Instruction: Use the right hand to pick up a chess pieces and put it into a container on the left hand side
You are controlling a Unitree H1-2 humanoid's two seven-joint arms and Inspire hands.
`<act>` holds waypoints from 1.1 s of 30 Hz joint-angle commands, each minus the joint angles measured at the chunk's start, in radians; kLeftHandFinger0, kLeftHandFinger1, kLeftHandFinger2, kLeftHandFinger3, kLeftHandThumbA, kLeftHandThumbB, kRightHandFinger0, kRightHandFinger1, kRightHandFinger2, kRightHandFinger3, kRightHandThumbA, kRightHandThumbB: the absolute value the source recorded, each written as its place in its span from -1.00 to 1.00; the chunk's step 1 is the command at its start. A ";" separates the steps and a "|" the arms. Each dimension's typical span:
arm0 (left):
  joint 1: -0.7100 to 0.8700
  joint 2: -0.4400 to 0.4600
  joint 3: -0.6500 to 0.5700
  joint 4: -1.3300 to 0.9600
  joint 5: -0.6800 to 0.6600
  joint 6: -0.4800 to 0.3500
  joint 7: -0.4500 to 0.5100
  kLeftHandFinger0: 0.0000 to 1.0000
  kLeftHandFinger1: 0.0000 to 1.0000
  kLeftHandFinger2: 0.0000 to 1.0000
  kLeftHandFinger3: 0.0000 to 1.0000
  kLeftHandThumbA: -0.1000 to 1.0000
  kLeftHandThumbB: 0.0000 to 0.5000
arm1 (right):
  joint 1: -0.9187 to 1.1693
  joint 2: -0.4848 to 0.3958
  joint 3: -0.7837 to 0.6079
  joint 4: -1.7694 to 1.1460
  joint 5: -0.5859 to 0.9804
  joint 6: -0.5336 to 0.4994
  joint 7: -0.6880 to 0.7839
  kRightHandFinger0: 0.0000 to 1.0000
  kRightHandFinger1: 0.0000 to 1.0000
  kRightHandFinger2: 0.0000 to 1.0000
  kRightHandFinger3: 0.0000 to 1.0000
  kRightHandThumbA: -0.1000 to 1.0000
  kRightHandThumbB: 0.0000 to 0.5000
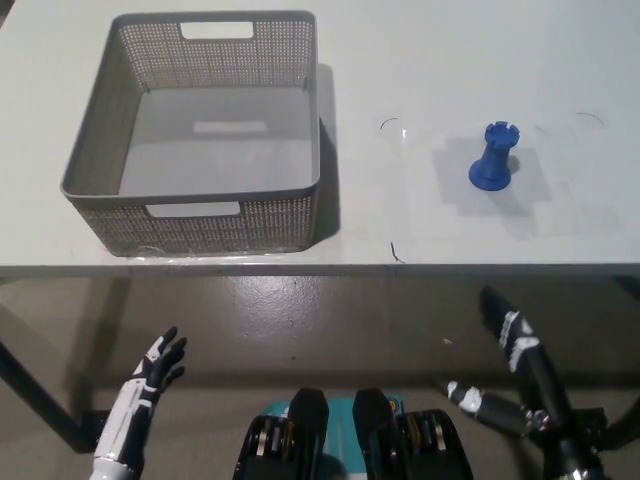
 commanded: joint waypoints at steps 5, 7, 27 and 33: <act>-0.012 0.017 -0.023 -0.003 -0.013 -0.079 -0.050 1.00 1.00 1.00 1.00 1.00 0.51 | -0.136 -0.004 -0.064 -0.058 -0.078 -0.032 -0.075 1.00 1.00 1.00 1.00 1.00 0.09; -0.011 0.015 -0.024 -0.002 -0.015 -0.076 -0.052 1.00 1.00 1.00 1.00 1.00 0.51 | -0.169 0.000 -0.081 -0.061 -0.106 -0.013 -0.098 1.00 1.00 1.00 1.00 1.00 0.04; 0.005 0.012 -0.019 0.012 -0.018 -0.092 -0.061 1.00 1.00 1.00 1.00 1.00 0.46 | -0.598 -0.078 -0.167 0.341 -0.129 0.078 -0.178 1.00 1.00 1.00 1.00 1.00 0.58; 0.008 0.010 -0.018 0.019 -0.028 -0.104 -0.064 1.00 1.00 1.00 1.00 1.00 0.46 | -0.707 -0.112 -0.164 0.556 -0.119 0.086 -0.183 1.00 1.00 1.00 1.00 1.00 0.74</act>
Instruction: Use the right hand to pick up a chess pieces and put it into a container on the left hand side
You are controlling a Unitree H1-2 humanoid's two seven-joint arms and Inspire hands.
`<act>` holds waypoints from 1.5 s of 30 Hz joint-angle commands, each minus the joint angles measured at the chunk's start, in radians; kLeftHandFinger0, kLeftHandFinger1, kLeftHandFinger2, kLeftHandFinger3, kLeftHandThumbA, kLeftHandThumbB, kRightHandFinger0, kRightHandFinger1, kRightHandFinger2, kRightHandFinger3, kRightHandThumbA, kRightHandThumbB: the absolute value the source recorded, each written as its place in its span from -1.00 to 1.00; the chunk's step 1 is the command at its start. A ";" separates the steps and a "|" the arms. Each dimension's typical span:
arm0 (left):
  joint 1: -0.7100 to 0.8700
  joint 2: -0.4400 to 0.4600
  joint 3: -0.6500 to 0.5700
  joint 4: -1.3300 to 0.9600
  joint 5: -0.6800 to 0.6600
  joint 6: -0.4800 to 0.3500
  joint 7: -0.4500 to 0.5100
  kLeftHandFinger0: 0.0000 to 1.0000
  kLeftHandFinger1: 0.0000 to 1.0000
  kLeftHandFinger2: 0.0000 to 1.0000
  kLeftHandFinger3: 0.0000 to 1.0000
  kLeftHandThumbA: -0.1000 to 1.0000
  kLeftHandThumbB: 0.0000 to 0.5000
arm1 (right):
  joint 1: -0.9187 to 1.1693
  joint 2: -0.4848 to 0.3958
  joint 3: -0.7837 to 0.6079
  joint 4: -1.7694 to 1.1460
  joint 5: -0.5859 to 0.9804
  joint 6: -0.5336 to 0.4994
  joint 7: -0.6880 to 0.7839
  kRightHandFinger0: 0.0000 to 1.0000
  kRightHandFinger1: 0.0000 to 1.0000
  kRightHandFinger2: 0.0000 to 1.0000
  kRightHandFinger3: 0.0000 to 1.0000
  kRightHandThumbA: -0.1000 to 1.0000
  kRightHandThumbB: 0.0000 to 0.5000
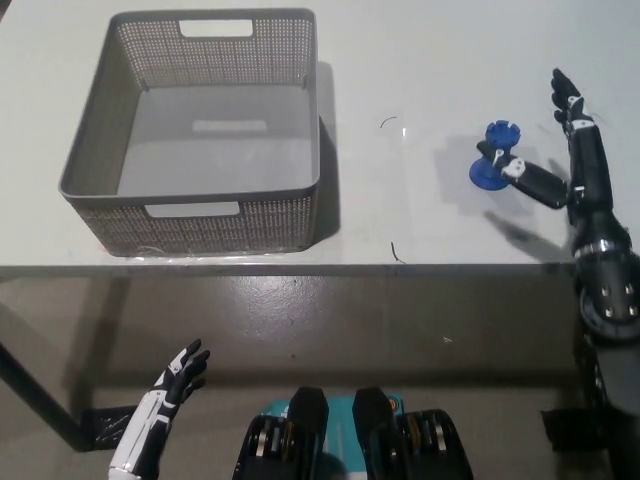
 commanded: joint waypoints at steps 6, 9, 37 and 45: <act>0.003 0.009 0.005 -0.010 -0.023 -0.043 -0.012 1.00 1.00 1.00 1.00 1.00 0.42 | -0.194 -0.041 -0.005 0.271 0.014 0.033 -0.039 1.00 1.00 1.00 1.00 1.00 1.00; 0.004 0.008 0.003 -0.012 -0.018 -0.041 -0.010 1.00 1.00 1.00 1.00 1.00 0.45 | -0.238 -0.048 0.006 0.354 0.011 0.024 -0.034 1.00 1.00 1.00 1.00 1.00 0.92; -0.004 0.009 0.000 -0.013 -0.012 -0.037 -0.011 1.00 1.00 1.00 1.00 1.00 0.44 | -0.437 -0.013 0.059 0.839 0.035 -0.071 -0.071 1.00 1.00 1.00 1.00 1.00 0.77; -0.011 0.010 0.000 -0.014 -0.015 -0.031 -0.014 1.00 1.00 1.00 1.00 1.00 0.43 | -0.443 0.003 0.009 0.858 0.080 -0.113 -0.148 1.00 1.00 1.00 1.00 0.56 0.52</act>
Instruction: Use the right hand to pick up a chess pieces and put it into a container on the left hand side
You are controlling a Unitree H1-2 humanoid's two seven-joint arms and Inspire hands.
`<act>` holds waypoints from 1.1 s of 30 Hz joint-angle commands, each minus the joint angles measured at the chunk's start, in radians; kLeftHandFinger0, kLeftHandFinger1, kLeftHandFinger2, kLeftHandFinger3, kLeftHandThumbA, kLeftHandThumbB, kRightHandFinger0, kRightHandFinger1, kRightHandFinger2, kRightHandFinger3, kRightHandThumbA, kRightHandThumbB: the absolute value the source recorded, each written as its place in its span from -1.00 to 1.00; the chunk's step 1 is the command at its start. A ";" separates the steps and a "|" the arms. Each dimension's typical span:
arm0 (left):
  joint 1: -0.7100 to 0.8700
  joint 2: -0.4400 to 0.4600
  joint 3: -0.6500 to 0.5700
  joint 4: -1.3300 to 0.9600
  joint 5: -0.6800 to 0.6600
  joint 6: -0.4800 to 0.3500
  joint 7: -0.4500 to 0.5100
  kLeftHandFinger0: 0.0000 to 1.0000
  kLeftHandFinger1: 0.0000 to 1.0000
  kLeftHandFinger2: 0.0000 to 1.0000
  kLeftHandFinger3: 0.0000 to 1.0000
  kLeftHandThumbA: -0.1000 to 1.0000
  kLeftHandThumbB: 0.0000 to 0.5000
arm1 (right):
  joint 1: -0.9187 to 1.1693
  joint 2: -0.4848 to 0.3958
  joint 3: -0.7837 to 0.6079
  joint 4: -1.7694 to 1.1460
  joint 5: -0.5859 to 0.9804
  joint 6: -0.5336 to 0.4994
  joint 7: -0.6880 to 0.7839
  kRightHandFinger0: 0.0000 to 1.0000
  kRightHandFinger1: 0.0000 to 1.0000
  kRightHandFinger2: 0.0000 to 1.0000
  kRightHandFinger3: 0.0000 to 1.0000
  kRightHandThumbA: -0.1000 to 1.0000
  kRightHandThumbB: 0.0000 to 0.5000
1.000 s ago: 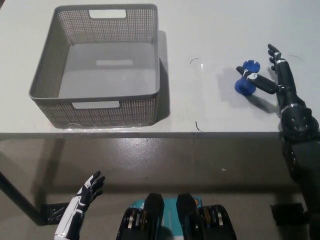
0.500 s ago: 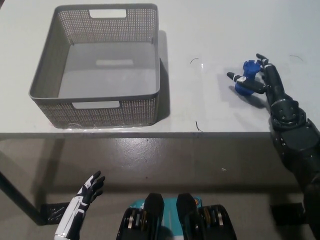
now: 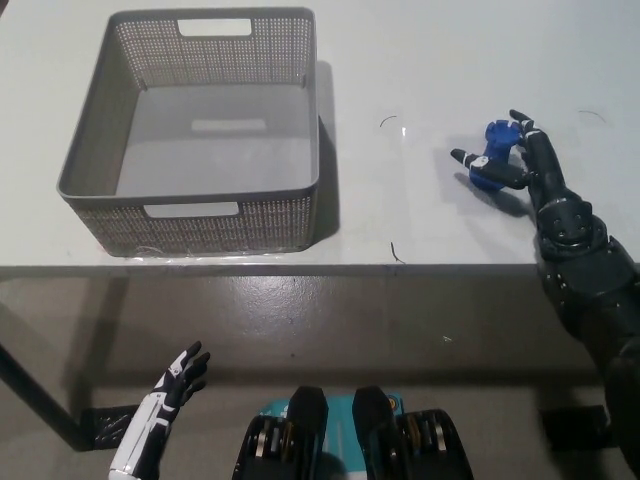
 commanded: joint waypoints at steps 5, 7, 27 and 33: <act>-0.016 0.012 0.001 -0.020 -0.009 -0.028 -0.010 1.00 1.00 1.00 1.00 1.00 0.48 | -0.073 0.034 -0.041 0.014 0.036 -0.081 -0.244 -1.00 -0.90 -0.32 -0.47 -1.00 -0.34; -0.014 0.012 0.001 -0.022 -0.016 -0.025 -0.014 1.00 1.00 1.00 1.00 1.00 0.50 | -0.066 0.033 -0.042 0.013 0.042 -0.102 -0.239 -1.00 -0.75 0.05 -0.05 -1.00 -0.47; -0.029 0.019 0.007 -0.013 -0.005 -0.029 -0.008 1.00 1.00 1.00 1.00 1.00 0.40 | -0.115 0.059 -0.066 -0.055 0.086 -0.172 -0.245 -1.00 -0.85 -0.15 -0.18 -0.99 -0.48; -0.027 0.020 0.007 -0.018 -0.006 -0.019 -0.009 1.00 1.00 1.00 1.00 1.00 0.37 | -0.131 0.074 -0.032 -0.175 0.053 -0.185 -0.234 -1.00 -0.76 -0.06 -0.07 -1.00 -0.45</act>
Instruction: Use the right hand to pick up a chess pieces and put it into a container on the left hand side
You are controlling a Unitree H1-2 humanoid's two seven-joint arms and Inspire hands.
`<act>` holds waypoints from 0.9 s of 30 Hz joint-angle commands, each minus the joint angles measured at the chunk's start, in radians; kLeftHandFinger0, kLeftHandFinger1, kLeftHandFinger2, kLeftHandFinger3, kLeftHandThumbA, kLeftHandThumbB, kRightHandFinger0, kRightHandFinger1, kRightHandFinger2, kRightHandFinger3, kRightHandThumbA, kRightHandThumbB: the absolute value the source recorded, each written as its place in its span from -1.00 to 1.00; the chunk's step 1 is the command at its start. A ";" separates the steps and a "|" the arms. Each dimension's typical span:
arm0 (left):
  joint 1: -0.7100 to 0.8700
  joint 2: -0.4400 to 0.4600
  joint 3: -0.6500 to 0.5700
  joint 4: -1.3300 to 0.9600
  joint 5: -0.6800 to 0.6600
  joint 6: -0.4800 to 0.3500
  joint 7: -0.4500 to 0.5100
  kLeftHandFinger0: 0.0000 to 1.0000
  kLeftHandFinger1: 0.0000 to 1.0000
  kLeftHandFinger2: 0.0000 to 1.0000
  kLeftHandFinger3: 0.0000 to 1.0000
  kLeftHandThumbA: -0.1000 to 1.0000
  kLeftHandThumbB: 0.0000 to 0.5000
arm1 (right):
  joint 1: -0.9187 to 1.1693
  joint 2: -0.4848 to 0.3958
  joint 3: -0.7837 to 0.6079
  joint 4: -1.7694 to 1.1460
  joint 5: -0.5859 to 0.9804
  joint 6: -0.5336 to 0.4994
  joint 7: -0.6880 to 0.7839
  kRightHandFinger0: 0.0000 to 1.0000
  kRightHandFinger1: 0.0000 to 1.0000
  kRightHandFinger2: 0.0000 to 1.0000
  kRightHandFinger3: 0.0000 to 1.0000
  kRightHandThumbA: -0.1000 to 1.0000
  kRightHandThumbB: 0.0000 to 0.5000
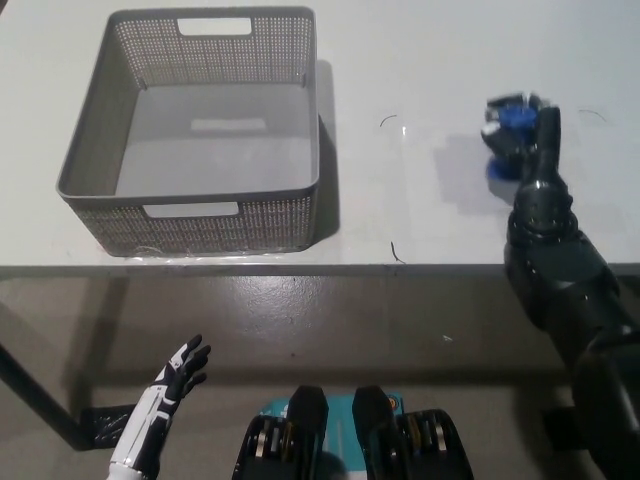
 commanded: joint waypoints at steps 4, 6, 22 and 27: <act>-0.009 0.019 0.007 -0.022 -0.004 -0.017 -0.006 1.00 1.00 1.00 1.00 1.00 0.32 | -0.106 0.021 0.041 -0.206 -0.020 -0.029 0.005 -1.00 -0.71 0.02 0.09 -1.00 -0.41; -0.012 0.020 0.006 -0.017 -0.005 -0.024 -0.008 1.00 1.00 1.00 1.00 1.00 0.32 | -0.119 0.031 0.057 -0.244 -0.035 -0.020 -0.002 -1.00 -0.75 -0.04 -0.01 -1.00 -0.38; -0.017 0.029 -0.002 -0.018 -0.005 -0.017 -0.020 1.00 1.00 1.00 1.00 1.00 0.32 | -0.257 0.222 0.169 -0.262 -0.069 0.011 0.027 -1.00 -0.65 0.10 0.04 -1.00 -0.44; -0.015 0.029 -0.005 -0.013 0.008 -0.022 -0.014 1.00 1.00 1.00 1.00 1.00 0.29 | -0.296 0.305 0.193 -0.155 -0.056 -0.048 0.051 -1.00 -0.69 0.08 -0.25 -1.00 -0.48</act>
